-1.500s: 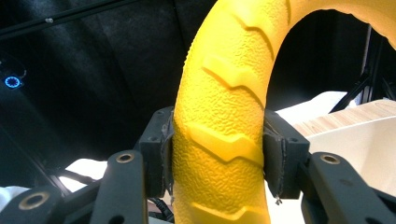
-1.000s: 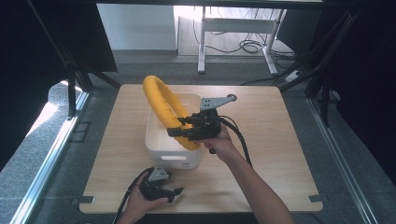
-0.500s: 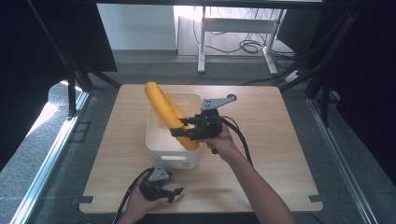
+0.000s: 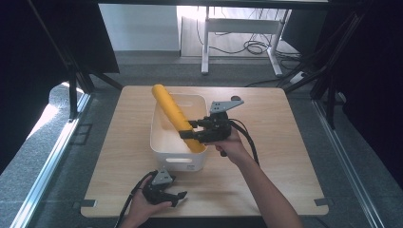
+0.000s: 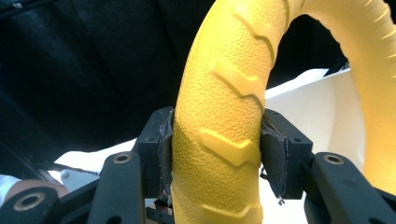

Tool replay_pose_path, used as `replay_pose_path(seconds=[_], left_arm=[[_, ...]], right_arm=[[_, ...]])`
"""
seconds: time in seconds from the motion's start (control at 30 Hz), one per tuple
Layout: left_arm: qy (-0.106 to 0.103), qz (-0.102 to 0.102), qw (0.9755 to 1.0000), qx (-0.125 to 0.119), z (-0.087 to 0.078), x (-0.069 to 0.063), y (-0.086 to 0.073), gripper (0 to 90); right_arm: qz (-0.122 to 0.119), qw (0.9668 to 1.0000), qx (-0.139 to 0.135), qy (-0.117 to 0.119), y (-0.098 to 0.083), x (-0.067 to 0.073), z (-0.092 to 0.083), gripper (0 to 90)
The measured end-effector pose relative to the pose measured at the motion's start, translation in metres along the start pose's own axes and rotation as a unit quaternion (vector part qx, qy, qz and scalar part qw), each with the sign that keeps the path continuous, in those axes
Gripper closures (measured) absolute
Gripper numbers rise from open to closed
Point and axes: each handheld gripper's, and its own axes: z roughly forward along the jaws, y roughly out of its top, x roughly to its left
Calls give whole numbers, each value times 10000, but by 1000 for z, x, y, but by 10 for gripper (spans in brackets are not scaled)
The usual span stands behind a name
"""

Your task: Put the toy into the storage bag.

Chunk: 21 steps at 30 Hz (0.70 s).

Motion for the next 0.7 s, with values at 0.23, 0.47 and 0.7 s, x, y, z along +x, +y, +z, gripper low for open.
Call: replay_pose_path(seconds=[0.23, 0.47, 0.7], left_arm=[[-10, -16, 10000, 5, 0, 0, 0, 259], [8, -5, 10000, 12, 0, 0, 0, 260], [0, 5, 10000, 16, 0, 0, 0, 259]], right_arm=[[-140, 9998, -37, -168, 0, 3, -1, 442], [-235, 9987, -351, -292, 1, 12, -13, 350], [-347, 9969, -433, -559, -6, 18, -35, 346]])
